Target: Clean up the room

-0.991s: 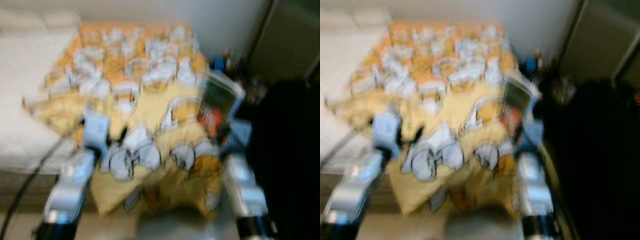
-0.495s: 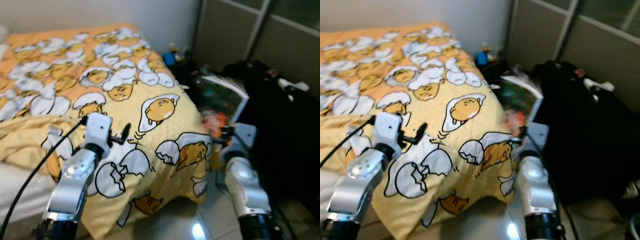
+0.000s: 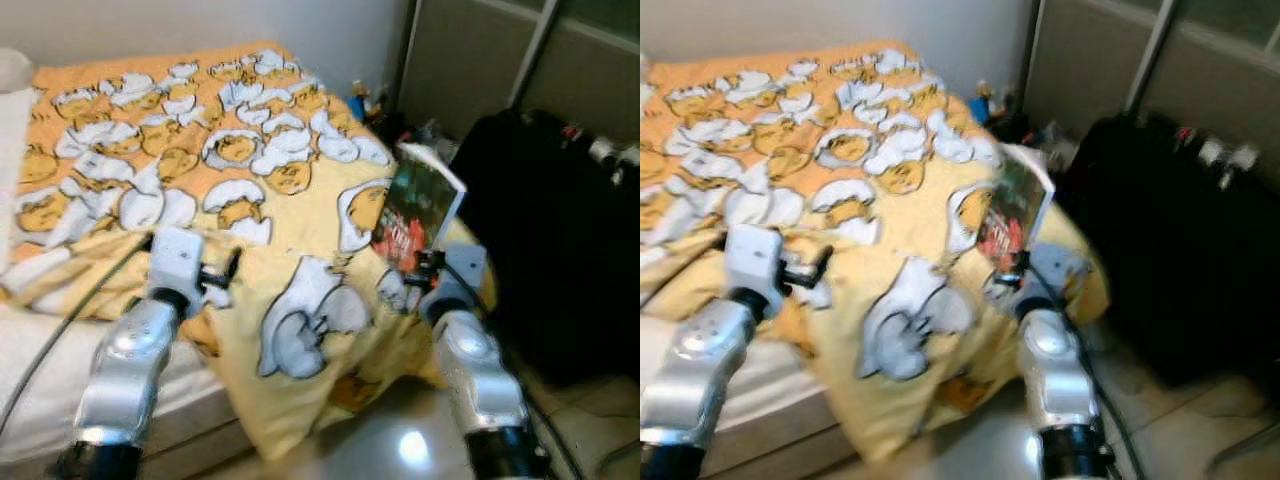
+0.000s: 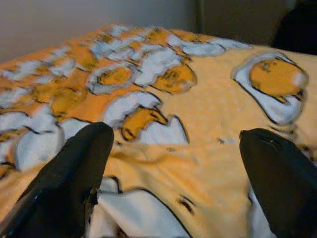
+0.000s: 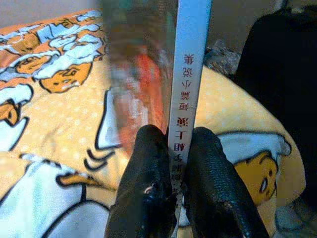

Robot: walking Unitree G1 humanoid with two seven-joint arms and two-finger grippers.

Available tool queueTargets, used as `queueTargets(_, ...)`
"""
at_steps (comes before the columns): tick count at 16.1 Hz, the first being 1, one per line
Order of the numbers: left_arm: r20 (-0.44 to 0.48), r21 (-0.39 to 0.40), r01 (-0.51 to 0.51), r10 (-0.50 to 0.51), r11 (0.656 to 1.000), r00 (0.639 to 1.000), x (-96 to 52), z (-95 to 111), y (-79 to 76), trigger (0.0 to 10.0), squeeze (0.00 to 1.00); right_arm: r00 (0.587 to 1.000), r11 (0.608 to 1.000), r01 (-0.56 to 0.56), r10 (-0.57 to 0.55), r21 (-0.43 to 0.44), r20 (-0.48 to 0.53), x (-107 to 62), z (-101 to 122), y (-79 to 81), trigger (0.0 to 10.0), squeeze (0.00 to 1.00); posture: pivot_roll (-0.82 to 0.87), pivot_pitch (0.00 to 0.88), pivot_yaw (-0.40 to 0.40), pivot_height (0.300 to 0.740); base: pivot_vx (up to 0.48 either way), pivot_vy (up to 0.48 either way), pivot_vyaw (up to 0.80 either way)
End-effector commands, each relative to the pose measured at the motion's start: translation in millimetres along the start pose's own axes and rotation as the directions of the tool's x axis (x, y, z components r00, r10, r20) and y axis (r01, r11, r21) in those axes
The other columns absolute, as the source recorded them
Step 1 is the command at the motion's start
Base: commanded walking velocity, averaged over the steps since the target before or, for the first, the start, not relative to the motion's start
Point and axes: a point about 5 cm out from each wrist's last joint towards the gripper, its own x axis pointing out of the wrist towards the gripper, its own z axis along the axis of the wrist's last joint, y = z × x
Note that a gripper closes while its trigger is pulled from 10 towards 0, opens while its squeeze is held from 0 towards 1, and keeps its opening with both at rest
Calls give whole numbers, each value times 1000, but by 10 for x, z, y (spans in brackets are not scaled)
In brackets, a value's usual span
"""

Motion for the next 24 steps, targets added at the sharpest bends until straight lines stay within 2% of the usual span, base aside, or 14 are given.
queueTargets(1, 6, 17, -18, 18, 1000, 1000, -9, 33, 59, 10000, 0, 999, 1000, -11, 10, 10, 50, 11, 118, 21, 10000, 0, 67, 0, 18, 740, 0, 480, 0)
queueTargets(23, -6, 1, -27, 27, 1000, 1000, 4, -1, 32, 10000, 0, 997, 998, -54, 55, -26, 57, 10, 140, 49, 10000, 0, 71, 0, 21, 740, 0, 477, 0)
queueTargets(24, -4, 2, -25, 25, 1000, 1000, 8, 2, 27, 10000, 0, 993, 992, -94, 99, -84, 57, 11, 144, 106, 10000, 0, 68, 0, 25, 740, 0, 472, 0)
